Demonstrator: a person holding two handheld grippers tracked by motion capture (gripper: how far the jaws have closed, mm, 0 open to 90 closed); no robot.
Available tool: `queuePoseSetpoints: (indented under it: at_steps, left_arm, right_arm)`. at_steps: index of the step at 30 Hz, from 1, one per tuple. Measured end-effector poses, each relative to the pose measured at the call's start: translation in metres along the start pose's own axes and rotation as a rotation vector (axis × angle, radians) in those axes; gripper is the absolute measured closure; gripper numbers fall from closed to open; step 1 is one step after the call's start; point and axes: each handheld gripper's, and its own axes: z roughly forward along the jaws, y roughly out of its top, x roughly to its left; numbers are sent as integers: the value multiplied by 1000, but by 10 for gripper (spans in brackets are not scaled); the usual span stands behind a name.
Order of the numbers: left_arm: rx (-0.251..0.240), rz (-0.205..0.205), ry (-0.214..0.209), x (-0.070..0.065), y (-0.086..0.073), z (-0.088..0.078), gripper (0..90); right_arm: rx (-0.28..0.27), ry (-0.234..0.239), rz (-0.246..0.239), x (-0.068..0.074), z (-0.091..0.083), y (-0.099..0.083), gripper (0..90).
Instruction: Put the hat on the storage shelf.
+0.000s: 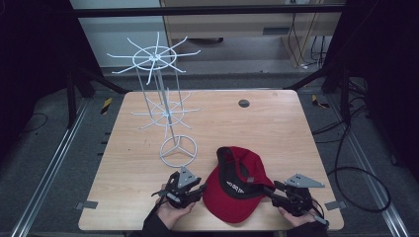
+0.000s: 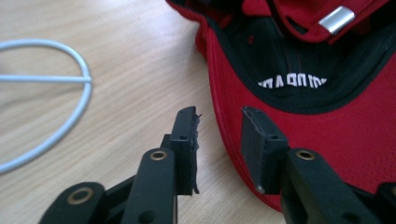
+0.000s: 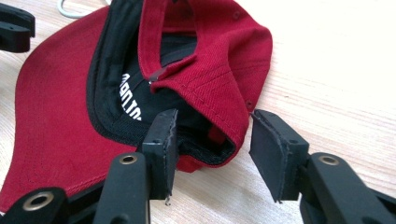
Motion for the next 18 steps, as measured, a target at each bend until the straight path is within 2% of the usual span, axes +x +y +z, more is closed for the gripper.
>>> queuePoseSetpoints:
  at_steps: [4,7,8,9,10,12,14,17,18]
  left_arm:
    - [17,-8,-37,0,0,5,749]
    - [26,-6,-35,-1,0,8,779]
    - [26,-6,-35,-1,0,8,780]
    - [31,-15,-44,1,0,9,782]
    - [32,-25,-51,2,1,9,785]
    - [33,-31,-55,3,1,10,794]
    - [31,-29,-47,2,1,12,805]
    - [50,-21,-48,2,0,15,815]
    - [50,-21,-48,2,0,15,817]
  right_arm:
    - [12,10,13,-1,2,1,608]
    - [14,-6,-1,-2,3,2,734]
    - [14,-6,-1,-2,3,2,734]
    - [18,-24,-6,-4,2,3,817]
    - [14,-18,-5,-5,1,4,841]
    - [13,-8,0,-5,0,5,857]
    - [-22,-6,-21,-2,-3,11,872]
    - [-76,-4,-24,1,-8,20,875]
    - [-76,-4,-24,1,-8,20,875]
